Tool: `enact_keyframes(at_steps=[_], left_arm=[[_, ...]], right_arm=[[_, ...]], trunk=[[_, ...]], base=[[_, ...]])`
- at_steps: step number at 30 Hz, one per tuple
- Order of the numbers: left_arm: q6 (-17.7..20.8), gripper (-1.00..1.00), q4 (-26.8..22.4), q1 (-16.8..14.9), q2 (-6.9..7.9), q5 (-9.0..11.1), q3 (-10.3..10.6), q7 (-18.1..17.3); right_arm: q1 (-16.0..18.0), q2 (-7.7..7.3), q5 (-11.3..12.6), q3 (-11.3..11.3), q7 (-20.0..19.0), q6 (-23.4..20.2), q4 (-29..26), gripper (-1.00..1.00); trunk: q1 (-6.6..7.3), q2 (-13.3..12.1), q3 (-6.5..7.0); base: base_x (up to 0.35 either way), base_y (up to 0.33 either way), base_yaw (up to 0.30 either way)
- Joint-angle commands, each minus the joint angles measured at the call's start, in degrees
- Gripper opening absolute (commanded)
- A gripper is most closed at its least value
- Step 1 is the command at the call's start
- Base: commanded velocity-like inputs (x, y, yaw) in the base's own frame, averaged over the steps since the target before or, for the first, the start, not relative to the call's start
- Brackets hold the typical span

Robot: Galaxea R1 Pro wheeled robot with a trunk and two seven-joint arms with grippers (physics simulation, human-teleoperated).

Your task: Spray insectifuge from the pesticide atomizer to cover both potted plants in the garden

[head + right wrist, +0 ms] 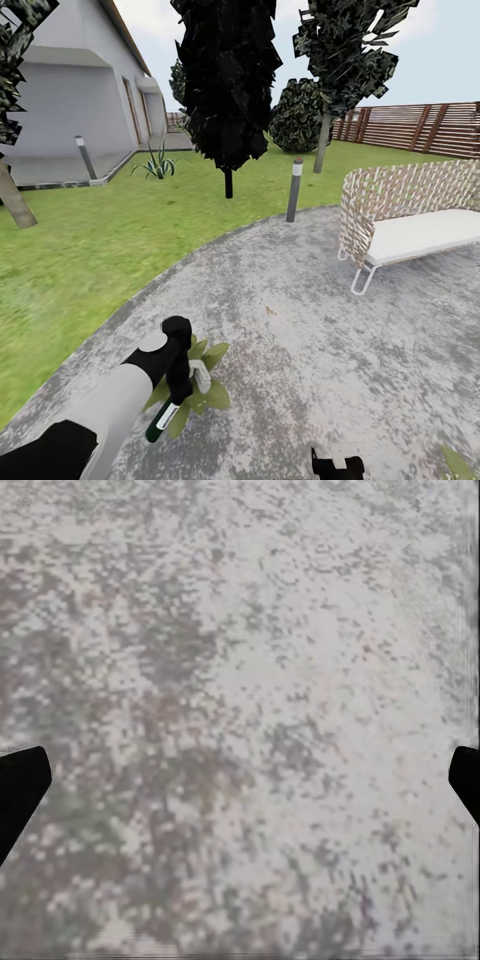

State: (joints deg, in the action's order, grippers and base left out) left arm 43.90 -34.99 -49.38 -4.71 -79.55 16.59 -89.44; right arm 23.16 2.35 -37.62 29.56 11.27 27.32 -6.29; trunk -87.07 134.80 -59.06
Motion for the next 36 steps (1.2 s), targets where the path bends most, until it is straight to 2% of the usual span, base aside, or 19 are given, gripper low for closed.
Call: enact_keyframes(at_steps=[1,12,18,28,31,36], left_arm=[[0.59,-1.00,0.14,0.00,0.09,-0.49,0.09,-0.56],[0.66,-1.00,-0.14,0.17,0.39,-0.64,-0.05,-0.56],[0.67,-1.00,-0.25,0.12,0.18,-0.62,0.10,-0.56],[0.67,-1.00,-0.34,-0.14,-0.02,-0.61,0.11,-0.56],[0.67,-1.00,-0.54,-0.26,0.01,-0.61,0.13,-0.56],[0.78,-1.00,-3.75,-0.52,-0.31,-0.63,0.10,-0.56]], right_arm=[[0.04,0.02,-0.61,0.32,0.33,0.10,0.05,1.00],[0.04,0.02,-0.61,0.32,0.33,0.10,0.05,1.00],[0.04,0.02,-0.61,0.32,0.33,0.10,0.05,1.00],[0.04,0.02,-0.57,0.32,0.35,0.10,-0.02,1.00],[0.04,0.02,-0.53,0.32,0.39,0.10,-0.03,1.00],[0.04,0.02,-0.52,0.32,0.34,0.10,-0.04,1.00]], trunk=[[0.01,0.02,-0.05],[0.01,0.02,-0.07],[0.01,0.02,-0.52],[-2.19,4.03,-3.09],[-2.19,4.03,-3.12],[-2.19,4.03,-3.13]], base=[[0.000,0.000,-0.214],[0.000,0.000,-0.029],[0.000,0.000,0.000],[0.000,0.000,0.000],[0.000,0.000,0.000],[0.000,0.000,0.000]])
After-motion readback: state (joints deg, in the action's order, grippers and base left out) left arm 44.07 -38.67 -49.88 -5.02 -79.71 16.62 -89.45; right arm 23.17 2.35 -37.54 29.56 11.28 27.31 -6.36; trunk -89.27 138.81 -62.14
